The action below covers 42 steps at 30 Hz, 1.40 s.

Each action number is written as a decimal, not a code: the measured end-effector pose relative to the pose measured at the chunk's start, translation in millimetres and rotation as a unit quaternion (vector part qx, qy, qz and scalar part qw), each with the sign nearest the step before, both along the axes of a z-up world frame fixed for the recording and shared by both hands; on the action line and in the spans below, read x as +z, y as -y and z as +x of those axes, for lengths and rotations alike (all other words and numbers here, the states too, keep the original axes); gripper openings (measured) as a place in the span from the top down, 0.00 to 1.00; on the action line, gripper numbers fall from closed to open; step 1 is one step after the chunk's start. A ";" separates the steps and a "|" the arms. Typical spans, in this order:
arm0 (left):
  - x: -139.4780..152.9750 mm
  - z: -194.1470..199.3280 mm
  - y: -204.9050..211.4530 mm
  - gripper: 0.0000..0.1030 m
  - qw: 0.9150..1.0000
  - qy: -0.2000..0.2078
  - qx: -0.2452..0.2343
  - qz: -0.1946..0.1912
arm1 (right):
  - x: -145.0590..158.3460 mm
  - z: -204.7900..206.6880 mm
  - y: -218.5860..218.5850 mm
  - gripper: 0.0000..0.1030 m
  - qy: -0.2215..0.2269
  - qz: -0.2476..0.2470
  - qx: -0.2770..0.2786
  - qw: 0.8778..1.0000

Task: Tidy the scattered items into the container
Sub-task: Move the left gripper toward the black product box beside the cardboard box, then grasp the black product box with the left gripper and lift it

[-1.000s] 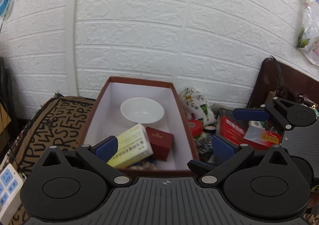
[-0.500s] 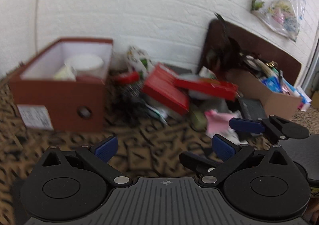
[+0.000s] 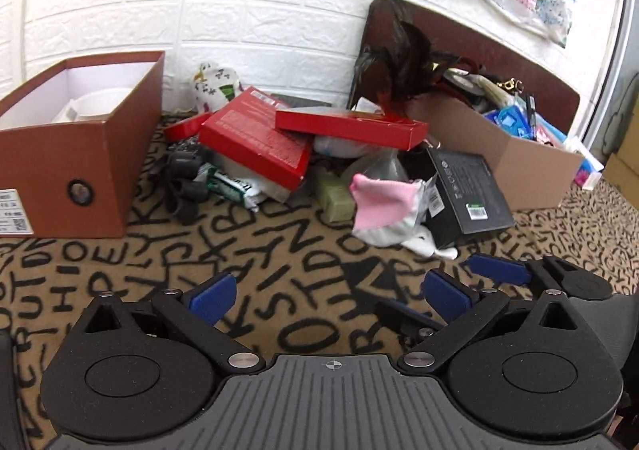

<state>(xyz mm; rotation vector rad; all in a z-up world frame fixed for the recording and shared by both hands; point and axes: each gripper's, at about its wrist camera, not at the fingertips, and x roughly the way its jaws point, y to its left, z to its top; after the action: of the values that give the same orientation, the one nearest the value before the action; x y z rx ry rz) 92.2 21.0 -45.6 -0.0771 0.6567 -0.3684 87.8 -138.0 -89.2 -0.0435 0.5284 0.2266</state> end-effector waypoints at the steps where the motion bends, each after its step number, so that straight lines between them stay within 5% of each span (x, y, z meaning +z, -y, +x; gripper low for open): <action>1: -0.7 2.5 3.4 0.00 1.000 -0.003 0.000 -0.003 | 0.0 -0.2 3.2 0.04 0.005 -0.006 -0.006 1.000; 13: -0.6 37.5 73.3 0.12 0.996 -0.043 -0.061 -0.052 | 3.0 24.2 68.7 0.05 0.018 -0.039 -0.084 0.996; 19: 1.7 59.0 112.7 0.15 0.994 -0.040 -0.088 -0.045 | -3.0 40.1 83.0 0.02 0.021 -0.039 -0.071 0.997; 25: -10.6 85.2 136.2 0.26 0.991 -0.077 -0.100 -0.053 | -7.4 53.3 87.8 0.00 0.030 -0.053 -0.055 0.997; 30: -22.5 102.6 141.9 0.28 0.989 -0.097 -0.088 -0.061 | -7.9 57.9 91.7 0.00 0.025 -0.045 -0.044 0.998; 34: -23.8 103.4 139.7 0.38 0.989 -0.100 -0.087 -0.062 | -7.7 61.8 92.4 0.00 0.015 -0.035 -0.045 0.998; 42: -15.3 63.7 114.5 0.34 0.990 -0.099 -0.086 -0.049 | 3.2 37.9 80.0 0.00 -0.005 -0.017 -0.035 0.999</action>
<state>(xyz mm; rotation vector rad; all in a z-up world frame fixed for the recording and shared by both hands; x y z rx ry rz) 155.9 -93.5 -60.8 -0.1534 0.8434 -0.5651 125.7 -218.0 -86.1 -0.0565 0.5430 0.1501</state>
